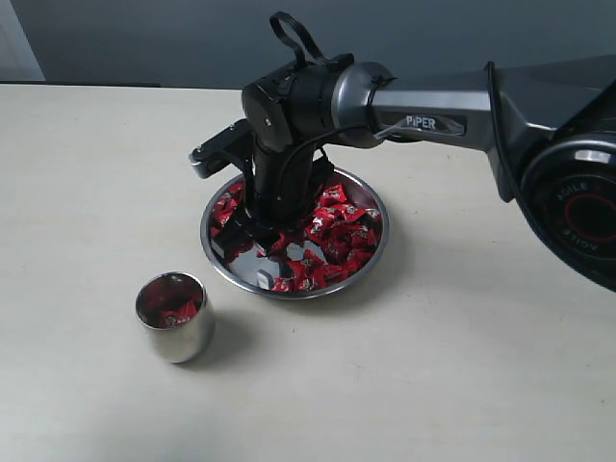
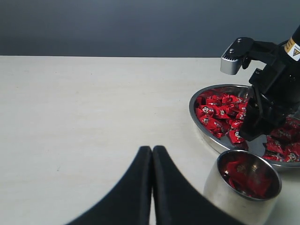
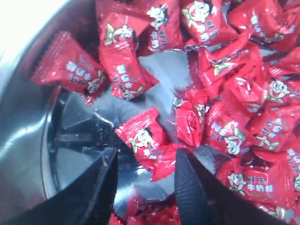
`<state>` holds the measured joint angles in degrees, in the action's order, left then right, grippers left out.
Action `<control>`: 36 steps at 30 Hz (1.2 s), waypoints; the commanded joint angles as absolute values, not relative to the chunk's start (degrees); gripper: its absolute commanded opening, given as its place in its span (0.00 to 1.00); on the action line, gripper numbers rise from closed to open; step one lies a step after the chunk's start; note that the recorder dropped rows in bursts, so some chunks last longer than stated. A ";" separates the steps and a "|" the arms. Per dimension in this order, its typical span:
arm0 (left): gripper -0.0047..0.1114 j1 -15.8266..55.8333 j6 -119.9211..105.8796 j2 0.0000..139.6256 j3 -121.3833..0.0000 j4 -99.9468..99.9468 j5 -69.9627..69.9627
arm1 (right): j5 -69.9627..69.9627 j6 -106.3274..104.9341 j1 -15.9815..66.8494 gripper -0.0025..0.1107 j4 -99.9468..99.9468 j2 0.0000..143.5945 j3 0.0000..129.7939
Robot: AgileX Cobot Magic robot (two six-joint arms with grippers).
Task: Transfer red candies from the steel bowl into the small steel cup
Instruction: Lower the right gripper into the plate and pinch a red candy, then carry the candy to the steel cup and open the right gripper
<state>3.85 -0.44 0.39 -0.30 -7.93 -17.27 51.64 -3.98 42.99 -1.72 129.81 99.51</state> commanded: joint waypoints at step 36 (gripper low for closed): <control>0.04 3.56 -0.43 0.00 0.00 -7.72 -16.60 | 58.77 -21.10 48.19 0.02 23.41 118.66 99.88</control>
<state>3.85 -0.44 0.39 -0.30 -7.93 -17.27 57.55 -18.73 46.33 22.40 119.25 99.51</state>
